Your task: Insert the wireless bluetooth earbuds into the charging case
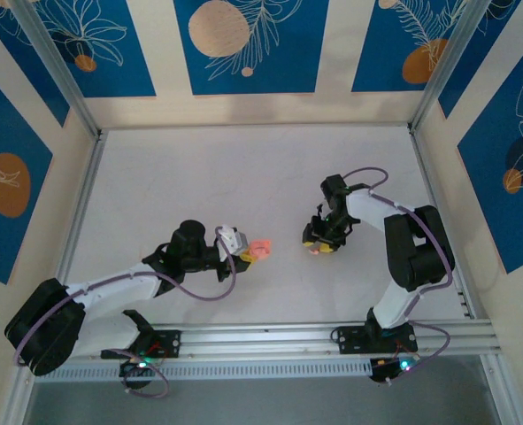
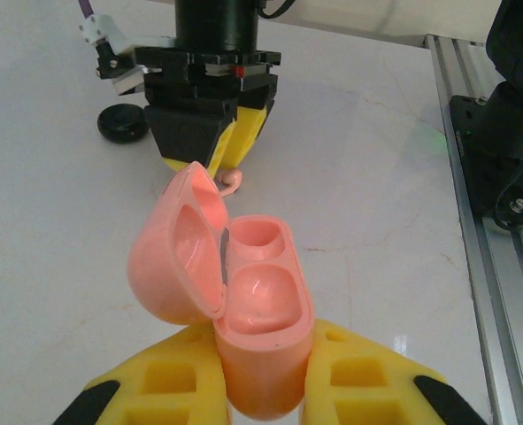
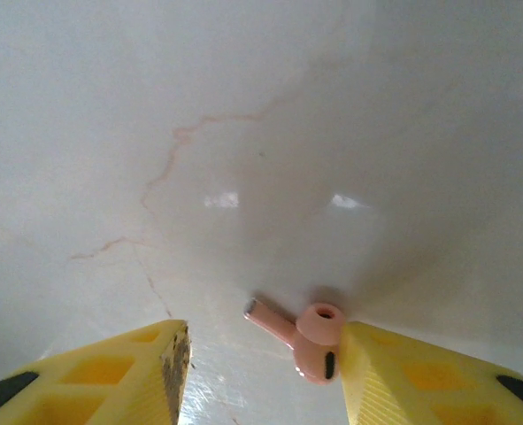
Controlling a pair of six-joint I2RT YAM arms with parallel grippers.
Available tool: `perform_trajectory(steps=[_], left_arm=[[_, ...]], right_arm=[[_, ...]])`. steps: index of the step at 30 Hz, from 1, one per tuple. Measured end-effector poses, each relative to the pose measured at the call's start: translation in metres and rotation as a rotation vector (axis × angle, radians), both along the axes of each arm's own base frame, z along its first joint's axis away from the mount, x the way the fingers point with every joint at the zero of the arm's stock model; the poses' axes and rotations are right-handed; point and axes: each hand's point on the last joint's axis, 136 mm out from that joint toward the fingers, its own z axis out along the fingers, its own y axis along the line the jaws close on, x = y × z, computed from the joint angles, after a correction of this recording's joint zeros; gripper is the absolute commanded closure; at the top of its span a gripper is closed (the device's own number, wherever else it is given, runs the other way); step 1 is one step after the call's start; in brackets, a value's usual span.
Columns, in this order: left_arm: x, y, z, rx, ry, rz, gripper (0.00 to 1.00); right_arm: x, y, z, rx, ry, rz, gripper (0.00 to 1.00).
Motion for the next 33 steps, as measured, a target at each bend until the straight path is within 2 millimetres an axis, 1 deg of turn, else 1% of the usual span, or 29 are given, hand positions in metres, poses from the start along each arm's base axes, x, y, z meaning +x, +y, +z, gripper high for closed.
perform_trajectory(steps=[3,8,12,18,20,23,25,30,32,33], left_arm=[[0.0,0.0,0.0,0.0,0.0,0.0,0.86],[0.0,0.0,0.002,-0.003,-0.004,0.0,0.86],[-0.001,0.001,0.002,-0.002,-0.003,0.001,0.86],[0.0,0.001,0.003,-0.003,-0.006,0.003,0.86],[0.0,0.001,0.003,-0.004,-0.007,0.003,0.86],[0.0,0.001,0.003,-0.004,-0.007,0.003,0.86],[0.0,0.001,0.003,-0.003,-0.009,0.002,0.86],[0.0,0.001,0.003,-0.002,-0.013,0.001,0.86],[0.0,0.001,0.003,-0.002,-0.013,0.001,0.86],[0.0,0.001,0.003,-0.002,-0.013,0.001,0.86]], right_arm=[[0.006,0.004,-0.001,0.003,-0.011,0.013,0.51],[0.009,0.011,-0.006,0.004,-0.014,0.039,0.51],[0.012,0.02,-0.007,0.004,-0.016,0.073,0.54],[0.006,0.028,-0.006,0.0,-0.009,0.119,0.54],[0.003,0.026,-0.007,-0.013,0.0,0.126,0.5],[0.001,0.022,-0.003,-0.039,-0.003,0.127,0.5],[0.001,0.017,0.005,-0.055,-0.019,0.12,0.5],[0.005,0.0,0.037,-0.072,-0.083,0.044,0.53],[0.003,-0.007,0.041,-0.069,-0.09,0.001,0.55],[0.0,-0.011,0.04,-0.07,-0.081,-0.02,0.56]])
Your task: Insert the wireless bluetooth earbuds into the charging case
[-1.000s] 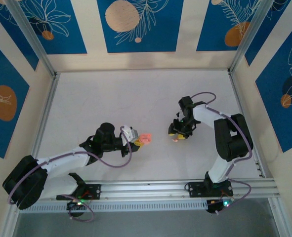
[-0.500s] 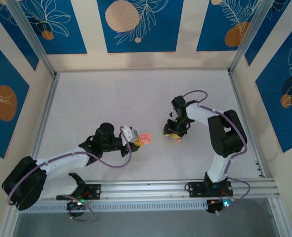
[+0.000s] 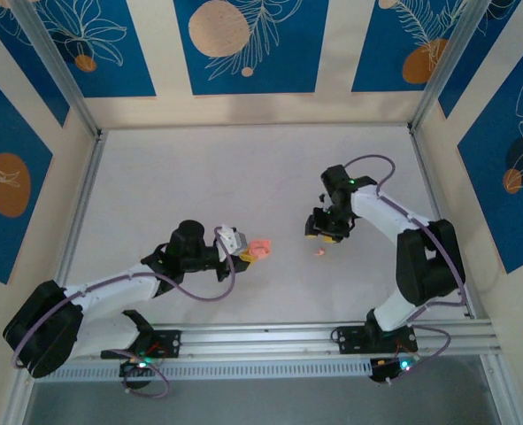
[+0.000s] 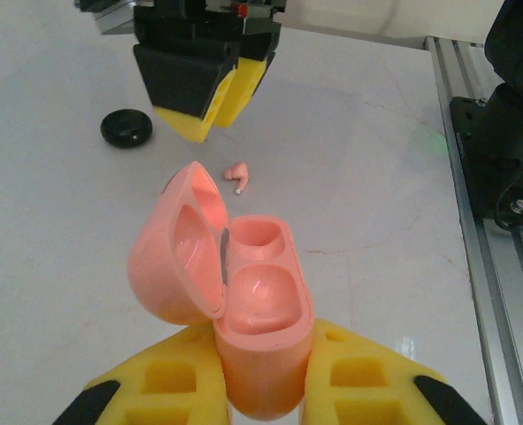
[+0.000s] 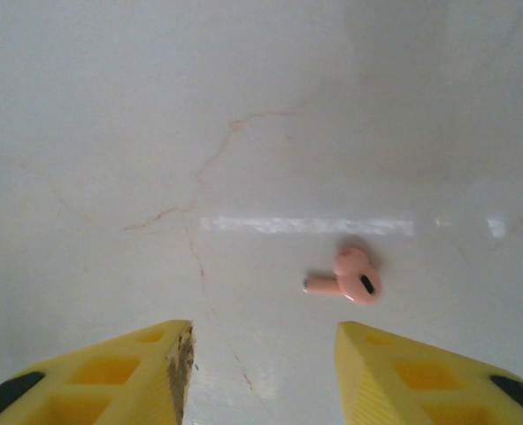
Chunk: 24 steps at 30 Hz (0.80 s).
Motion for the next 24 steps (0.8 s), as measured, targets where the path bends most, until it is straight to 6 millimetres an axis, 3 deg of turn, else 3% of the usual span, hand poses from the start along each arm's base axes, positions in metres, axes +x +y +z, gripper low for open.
perform_trajectory(steps=[4,8,17,24], left_arm=[[0.0,0.0,0.0,0.0,0.001,0.0,0.86],[0.0,0.0,-0.001,0.001,0.002,0.0,0.86],[0.0,0.0,-0.001,0.001,0.002,0.0,0.86],[-0.001,0.001,-0.004,0.012,0.013,0.0,0.86]], right_arm=[[-0.019,-0.013,-0.02,-0.012,0.084,-0.061,0.57],[-0.027,-0.014,-0.035,-0.012,0.144,-0.075,0.58],[-0.017,-0.004,-0.052,0.029,0.155,-0.072,0.6],[-0.002,0.002,-0.048,0.048,0.112,-0.06,0.6]])
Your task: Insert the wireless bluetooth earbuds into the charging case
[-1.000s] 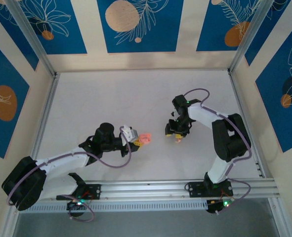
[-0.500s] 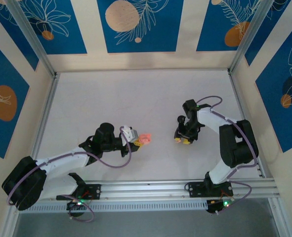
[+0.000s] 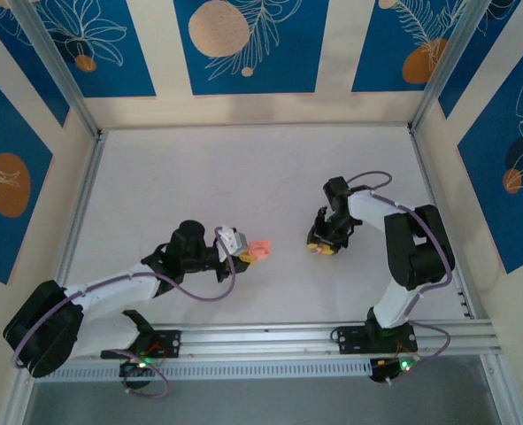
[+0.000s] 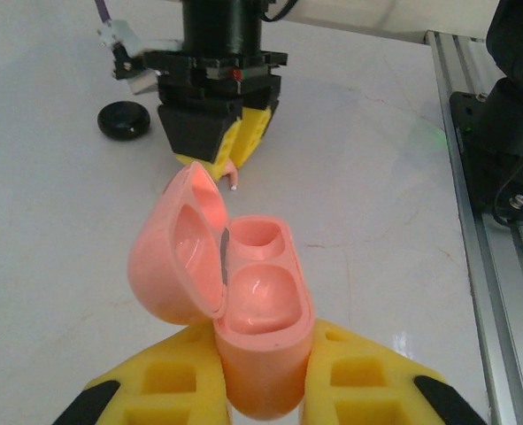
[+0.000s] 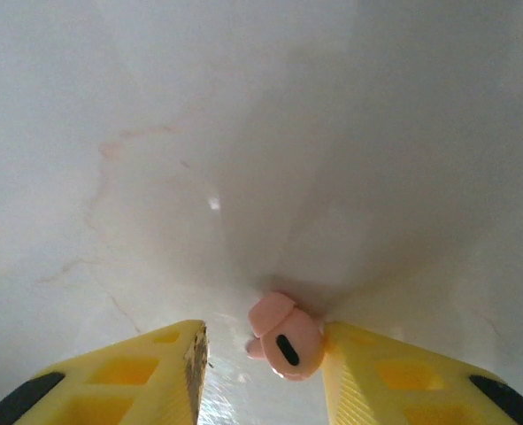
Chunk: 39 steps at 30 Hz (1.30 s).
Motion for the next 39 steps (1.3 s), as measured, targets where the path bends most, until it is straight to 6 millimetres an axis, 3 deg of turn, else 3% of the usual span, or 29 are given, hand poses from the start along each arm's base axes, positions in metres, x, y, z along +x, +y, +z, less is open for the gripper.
perform_trajectory(steps=[7,18,39], left_arm=[[0.0,0.001,-0.001,0.004,0.003,0.001,0.86],[0.001,0.001,-0.001,0.007,0.002,0.007,0.86],[0.0,0.003,-0.002,0.018,-0.003,0.013,0.86]], right_arm=[[0.015,0.005,0.007,0.006,-0.052,0.027,0.6],[0.004,0.002,-0.003,-0.067,-0.005,0.088,0.63],[0.004,-0.001,-0.006,-0.141,0.002,0.141,0.76]])
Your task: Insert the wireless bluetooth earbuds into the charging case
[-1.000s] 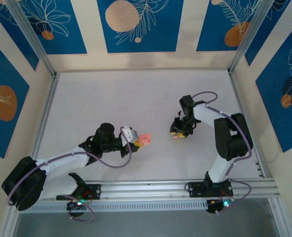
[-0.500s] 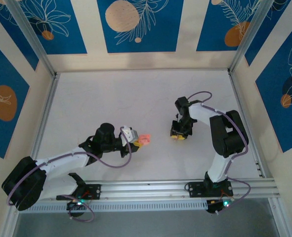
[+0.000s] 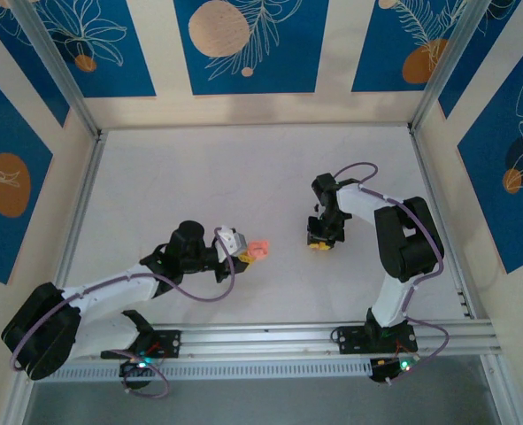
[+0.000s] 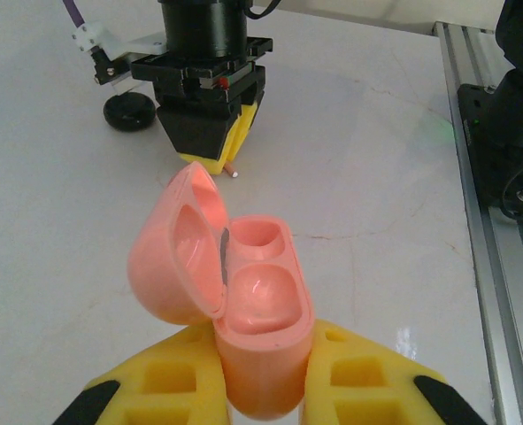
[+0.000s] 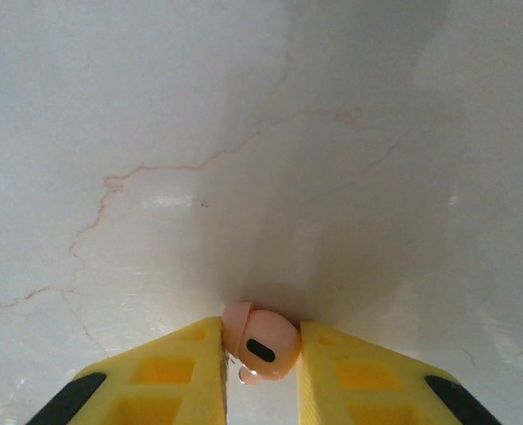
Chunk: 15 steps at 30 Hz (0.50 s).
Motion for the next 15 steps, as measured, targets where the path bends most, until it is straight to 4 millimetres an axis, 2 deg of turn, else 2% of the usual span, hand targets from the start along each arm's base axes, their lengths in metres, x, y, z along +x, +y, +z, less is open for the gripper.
perform_trajectory(steps=[7,15], left_arm=[[0.001,-0.001,-0.008,0.018,0.006,-0.005,0.86],[0.011,-0.01,-0.029,0.007,0.026,0.005,0.87]], right_arm=[[0.001,0.002,0.007,0.005,-0.089,0.03,0.77],[0.0,0.016,0.041,0.072,-0.309,0.096,0.77]])
